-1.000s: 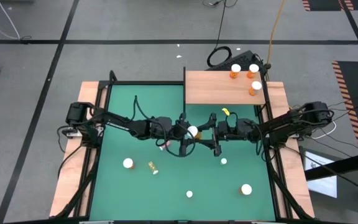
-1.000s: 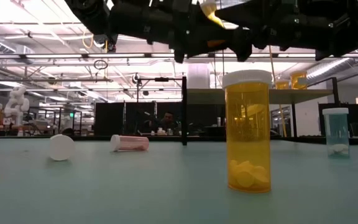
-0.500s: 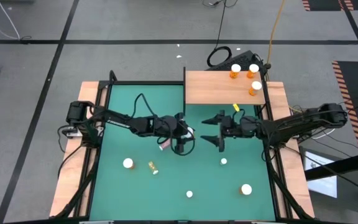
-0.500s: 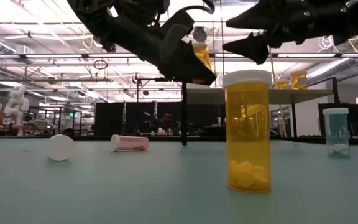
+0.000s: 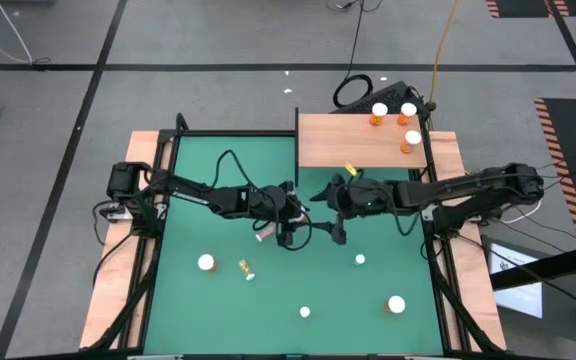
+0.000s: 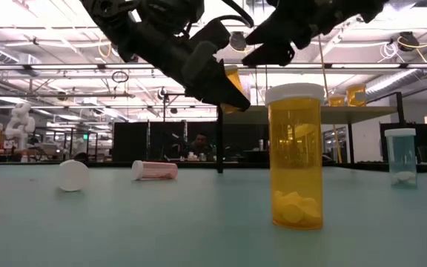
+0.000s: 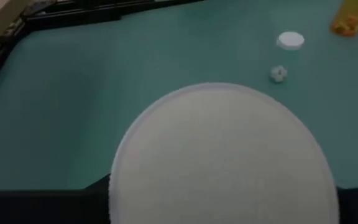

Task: Pick and place medicine bottles onto shelf by color
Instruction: Put the orange pill bottle on the shelf

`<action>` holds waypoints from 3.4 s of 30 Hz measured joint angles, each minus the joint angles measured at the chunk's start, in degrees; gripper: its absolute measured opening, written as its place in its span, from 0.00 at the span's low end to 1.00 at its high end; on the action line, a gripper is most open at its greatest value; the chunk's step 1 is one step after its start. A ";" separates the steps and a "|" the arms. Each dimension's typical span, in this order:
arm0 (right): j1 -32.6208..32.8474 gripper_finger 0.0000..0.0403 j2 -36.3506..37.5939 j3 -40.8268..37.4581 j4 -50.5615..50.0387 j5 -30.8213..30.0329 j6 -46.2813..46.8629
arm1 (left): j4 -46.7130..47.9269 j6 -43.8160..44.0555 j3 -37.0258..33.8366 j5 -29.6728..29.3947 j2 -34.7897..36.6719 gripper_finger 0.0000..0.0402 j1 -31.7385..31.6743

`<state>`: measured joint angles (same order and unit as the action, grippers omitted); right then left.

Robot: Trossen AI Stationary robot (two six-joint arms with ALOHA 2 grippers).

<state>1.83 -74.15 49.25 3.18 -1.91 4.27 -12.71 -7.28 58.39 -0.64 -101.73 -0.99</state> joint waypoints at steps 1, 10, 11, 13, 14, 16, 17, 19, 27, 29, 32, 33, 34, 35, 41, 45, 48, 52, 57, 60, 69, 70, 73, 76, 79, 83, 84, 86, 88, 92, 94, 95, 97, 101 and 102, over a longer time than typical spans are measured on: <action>-0.07 0.84 -0.67 0.13 0.58 0.57 -0.26 | 0.37 -0.08 0.00 0.02 0.00 0.43 0.00; -0.11 0.84 -7.56 0.21 6.20 0.54 -0.65 | 1.90 -1.62 0.00 0.09 0.00 0.49 0.95; -0.11 0.84 -8.29 0.21 6.90 0.54 -0.65 | 1.94 -1.67 0.00 0.13 0.00 0.48 1.16; -0.11 0.84 -10.23 0.20 9.54 0.54 -0.76 | 2.32 -1.67 0.00 0.26 0.00 0.46 1.24; -0.11 0.84 -10.97 0.20 10.02 0.46 -0.91 | 2.56 -1.59 -0.01 0.25 0.00 0.45 1.27; -0.13 0.84 -12.53 0.16 11.62 0.30 -1.04 | 3.34 -1.27 -0.04 0.04 0.00 0.43 1.38; -0.15 0.84 -13.10 0.14 12.14 0.32 -1.52 | 3.81 -1.22 -0.08 -0.07 0.00 0.43 1.40; -0.15 0.84 -13.89 0.11 12.99 0.25 -2.68 | 4.60 -1.13 -0.13 -0.07 -0.02 0.43 1.40; -0.17 0.77 -13.99 -0.01 14.56 0.04 -4.91 | 5.18 -0.29 -0.12 -1.06 0.00 0.46 1.49; -0.15 0.73 -13.99 -0.01 14.47 0.08 -4.91 | 5.20 -0.18 -0.11 -1.07 0.02 0.44 1.49; -0.33 0.67 -13.99 -0.01 14.52 0.26 -4.81 | 5.18 -0.08 -0.11 -1.06 0.02 0.44 1.49; -0.33 0.64 -13.99 -0.01 14.56 0.24 -4.77 | 5.20 0.04 -0.11 -1.02 0.02 0.44 1.49; -0.33 0.62 -13.99 -0.01 14.56 0.26 -4.78 | 5.20 0.13 -0.11 -1.01 0.02 0.45 1.49; -0.33 0.60 -13.99 -0.01 14.58 0.34 -4.78 | 5.22 0.22 -0.11 -1.01 0.02 0.46 1.46; -0.31 0.51 -13.96 -0.01 14.58 0.47 -4.54 | 5.29 0.12 -0.11 -1.01 0.02 0.49 1.46; -0.31 0.51 -13.37 -0.01 13.92 0.54 -4.52 | 4.93 0.19 -0.01 -1.11 0.02 0.52 1.70; -0.31 0.51 -12.07 0.14 12.60 0.76 -4.61 | 4.87 0.36 0.02 -2.14 0.35 0.56 2.23; -0.16 0.51 -9.73 0.31 9.34 0.81 -4.57 | 5.58 0.53 0.11 -2.48 2.23 0.64 2.47; -0.11 0.51 -6.08 0.30 5.38 0.75 -4.04 | 6.86 0.30 0.11 -4.05 5.18 0.73 2.79; -0.11 0.51 -3.58 0.25 1.59 0.72 -4.08 | 8.31 0.06 0.11 -4.73 7.01 0.76 2.90; -0.37 0.51 5.15 0.21 -6.79 0.16 -4.08 | 14.38 0.32 0.05 -9.47 8.24 0.78 2.84; -0.36 0.51 6.23 0.21 -7.75 -0.56 -4.08 | 14.68 0.36 0.01 -9.71 8.17 0.78 2.84; -0.31 0.51 9.27 0.12 -10.68 -4.49 -3.73 | 14.91 0.92 0.00 -9.94 8.20 0.78 2.84; -0.33 0.52 12.63 -1.50 -11.75 -10.87 -3.49 | 15.19 1.16 0.00 -9.94 8.20 0.78 2.84; -0.35 0.52 16.38 -4.50 -11.55 -18.70 -3.61 | 14.55 1.39 0.00 -9.94 8.20 0.78 2.97; -0.37 0.52 21.35 -8.88 -10.50 -32.57 -2.65 | 14.38 1.77 0.00 -9.92 8.20 0.78 2.99; -0.37 0.52 22.40 -9.95 -9.59 -36.04 -2.26 | 14.35 1.80 0.00 -9.92 8.20 0.78 2.99; -0.42 0.52 24.38 -12.19 -7.19 -42.07 -2.01 | 14.00 1.80 0.00 -9.92 8.20 0.78 3.02; -0.71 0.52 25.74 -14.09 -3.46 -45.78 -2.70 | 13.51 1.80 0.00 -9.91 8.20 0.78 3.02; -3.11 0.52 26.85 -18.26 4.89 -47.57 -3.72 | 12.28 1.67 0.00 -9.90 8.20 0.78 3.02; -4.90 0.52 26.91 -20.35 7.92 -48.00 -3.50 | 11.86 1.63 0.00 -9.65 8.20 0.78 3.02; -5.78 0.52 26.86 -21.24 9.11 -48.68 -2.91 | 11.78 1.61 0.00 -9.47 8.20 0.78 3.02; -7.21 0.52 26.85 -22.68 10.37 -51.47 -1.40 | 11.67 1.61 0.00 -9.44 8.20 0.78 3.02; -8.39 0.52 26.87 -25.07 12.34 -57.11 0.69 | 11.73 1.75 0.00 -9.38 8.20 0.78 3.18; -8.48 0.52 26.84 -25.32 12.91 -58.18 1.02 | 11.90 1.66 0.00 -9.38 8.20 0.78 3.28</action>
<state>-6.65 -47.31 23.93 16.09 -60.08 5.29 -0.80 -5.62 58.39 -10.02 -93.54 2.28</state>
